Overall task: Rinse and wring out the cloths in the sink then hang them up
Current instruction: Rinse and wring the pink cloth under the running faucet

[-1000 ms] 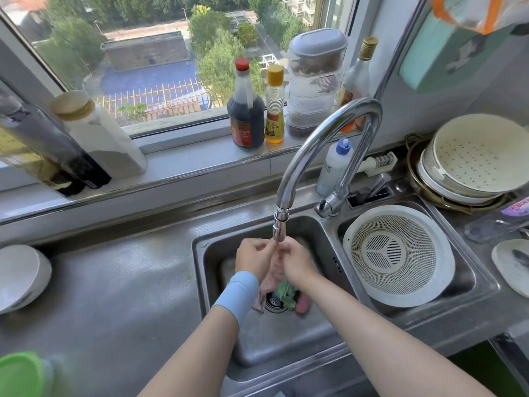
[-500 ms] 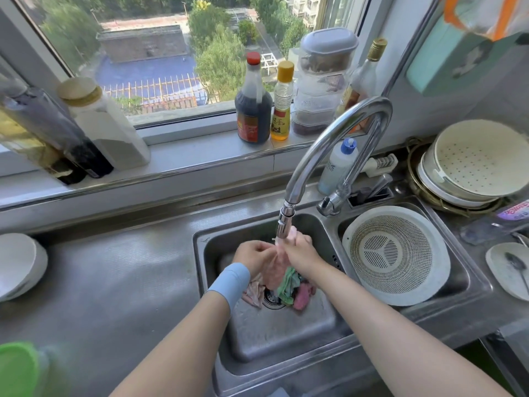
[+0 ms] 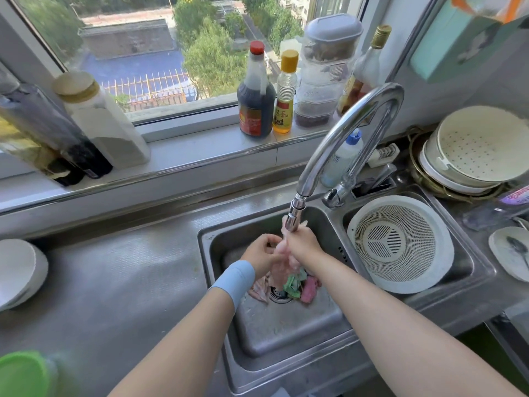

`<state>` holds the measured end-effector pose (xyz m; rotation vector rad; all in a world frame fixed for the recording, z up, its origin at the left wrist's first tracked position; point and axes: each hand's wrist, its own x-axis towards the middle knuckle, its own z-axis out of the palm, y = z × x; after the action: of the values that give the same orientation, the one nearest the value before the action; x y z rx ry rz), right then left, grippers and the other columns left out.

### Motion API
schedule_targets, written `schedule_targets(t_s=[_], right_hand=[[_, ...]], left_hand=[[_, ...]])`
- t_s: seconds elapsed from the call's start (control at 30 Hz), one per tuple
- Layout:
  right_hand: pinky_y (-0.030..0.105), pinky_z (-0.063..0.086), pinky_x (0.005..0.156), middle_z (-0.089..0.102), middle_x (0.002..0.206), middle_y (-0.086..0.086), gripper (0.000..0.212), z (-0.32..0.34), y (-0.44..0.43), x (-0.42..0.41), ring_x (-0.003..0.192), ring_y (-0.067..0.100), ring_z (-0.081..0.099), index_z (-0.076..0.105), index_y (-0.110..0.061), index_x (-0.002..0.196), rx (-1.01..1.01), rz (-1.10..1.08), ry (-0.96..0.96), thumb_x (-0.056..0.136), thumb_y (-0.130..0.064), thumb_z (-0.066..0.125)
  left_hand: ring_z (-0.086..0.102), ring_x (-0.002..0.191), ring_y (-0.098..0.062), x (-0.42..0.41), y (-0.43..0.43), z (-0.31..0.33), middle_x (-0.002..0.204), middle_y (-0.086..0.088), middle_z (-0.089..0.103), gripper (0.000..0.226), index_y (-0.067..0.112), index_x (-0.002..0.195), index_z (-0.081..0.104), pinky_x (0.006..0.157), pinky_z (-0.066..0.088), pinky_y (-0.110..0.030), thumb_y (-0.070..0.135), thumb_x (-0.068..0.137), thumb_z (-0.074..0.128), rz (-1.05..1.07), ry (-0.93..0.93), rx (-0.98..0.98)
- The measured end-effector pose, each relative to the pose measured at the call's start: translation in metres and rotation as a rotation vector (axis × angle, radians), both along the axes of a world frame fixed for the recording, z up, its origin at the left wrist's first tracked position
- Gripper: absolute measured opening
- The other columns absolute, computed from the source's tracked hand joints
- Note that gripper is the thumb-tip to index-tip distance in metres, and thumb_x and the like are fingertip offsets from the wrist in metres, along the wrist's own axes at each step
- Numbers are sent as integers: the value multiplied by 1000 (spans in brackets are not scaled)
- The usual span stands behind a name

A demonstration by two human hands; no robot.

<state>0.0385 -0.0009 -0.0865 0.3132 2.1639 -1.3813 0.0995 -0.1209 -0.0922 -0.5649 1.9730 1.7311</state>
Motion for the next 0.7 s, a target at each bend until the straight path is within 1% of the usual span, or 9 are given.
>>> schedule_targets(t_s=[0.03,0.1,0.13,0.2,0.33,0.43,0.53,0.63,0.7], right_hand=[[24,41,51,66,59,-5,27,-1,1,0,60,18,60,61,-21,74,-3,-21,8,98,-33,53],[25,41,51,63,66,-2,27,0,8,0,59,17,56,63,-19,79,-37,-40,3,98,-33,50],[24,39,48,59,67,0,28,1,12,0,55,15,52,62,-16,83,-79,-16,-15,99,-35,48],[22,33,45,52,71,2,21,3,17,2,52,12,45,55,-16,95,-220,28,-66,98,-36,51],[21,28,43,54,73,-1,27,9,22,9,49,7,42,43,-30,121,-343,137,-122,98,-31,57],[24,36,45,56,65,-3,20,18,18,10,52,9,47,61,-26,103,-198,205,-8,90,-40,59],[20,40,50,58,62,-5,21,17,17,2,57,13,51,60,-20,69,43,114,126,88,-28,57],[24,36,54,52,64,-7,29,8,23,-4,62,13,47,48,-22,64,46,0,106,92,-17,50],[29,37,65,52,69,-4,33,3,27,-6,71,18,50,48,-20,65,67,-7,103,98,-26,50]], left_hand=[[69,76,-19,-3,-2,0,87,-6,73,12,17,98,65,74,58,-30,23,89,69,14,15,-87],[55,61,-16,-10,-8,-1,70,0,62,27,16,78,65,57,48,-22,39,90,65,27,29,-191],[54,61,-16,-14,-10,1,70,0,62,28,17,81,68,55,47,-20,42,92,62,37,6,-192],[65,75,-19,-19,-15,7,89,-6,73,30,16,99,74,70,57,-27,40,95,57,75,-35,-133],[68,100,-32,-24,-17,20,103,-17,73,46,12,108,72,97,52,-48,50,95,50,103,-53,56],[65,109,-38,-23,-16,24,113,-23,69,31,13,111,71,102,48,-53,24,82,68,-38,-82,229],[69,96,-34,-22,-17,19,107,-22,71,38,11,109,69,93,53,-52,-3,74,64,-188,-84,61],[70,72,-23,-24,-17,14,88,-11,76,13,15,97,74,77,61,-40,15,85,68,-87,-98,-173],[62,63,-15,-26,-14,16,80,-4,73,16,18,91,75,64,58,-27,30,91,65,-41,-90,-218]])
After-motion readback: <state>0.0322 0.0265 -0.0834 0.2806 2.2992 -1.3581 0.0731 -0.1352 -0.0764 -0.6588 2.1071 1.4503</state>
